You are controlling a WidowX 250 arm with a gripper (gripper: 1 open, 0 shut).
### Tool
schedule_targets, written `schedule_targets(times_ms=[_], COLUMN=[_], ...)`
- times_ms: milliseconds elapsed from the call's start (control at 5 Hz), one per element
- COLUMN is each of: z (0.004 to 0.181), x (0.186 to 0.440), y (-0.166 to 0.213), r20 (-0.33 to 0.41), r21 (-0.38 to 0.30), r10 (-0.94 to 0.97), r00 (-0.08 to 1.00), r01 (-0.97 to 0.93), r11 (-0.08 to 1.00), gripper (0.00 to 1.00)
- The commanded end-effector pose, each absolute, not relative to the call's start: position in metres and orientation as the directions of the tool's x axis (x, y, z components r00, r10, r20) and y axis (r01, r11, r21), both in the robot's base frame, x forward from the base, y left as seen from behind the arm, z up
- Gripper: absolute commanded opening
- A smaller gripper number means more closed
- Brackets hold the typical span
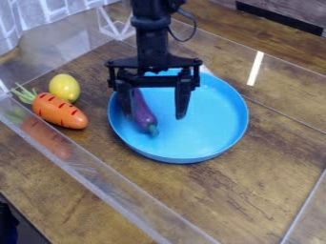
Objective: Remove the purple eggplant from the blue tray and put it on the table
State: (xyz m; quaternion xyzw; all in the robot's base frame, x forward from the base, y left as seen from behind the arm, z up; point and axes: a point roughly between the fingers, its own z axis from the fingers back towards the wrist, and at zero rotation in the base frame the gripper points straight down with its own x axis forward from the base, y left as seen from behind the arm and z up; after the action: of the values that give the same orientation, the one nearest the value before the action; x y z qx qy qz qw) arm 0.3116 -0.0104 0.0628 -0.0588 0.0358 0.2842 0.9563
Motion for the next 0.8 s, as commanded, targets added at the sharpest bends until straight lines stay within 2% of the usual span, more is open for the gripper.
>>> schedule_targets(times_ms=[0,600], z=[0.068,0.064], x=[0.322,0.337], y=[-0.003,0.008], r20=[-0.052,-0.011], r21=[-0.096,-0.064], r10=[0.579,0.636], r00=[0.814,0.772], r01=[-0.581,-0.635], r11=[0.808,0.77], gripper=[1.0,1.0])
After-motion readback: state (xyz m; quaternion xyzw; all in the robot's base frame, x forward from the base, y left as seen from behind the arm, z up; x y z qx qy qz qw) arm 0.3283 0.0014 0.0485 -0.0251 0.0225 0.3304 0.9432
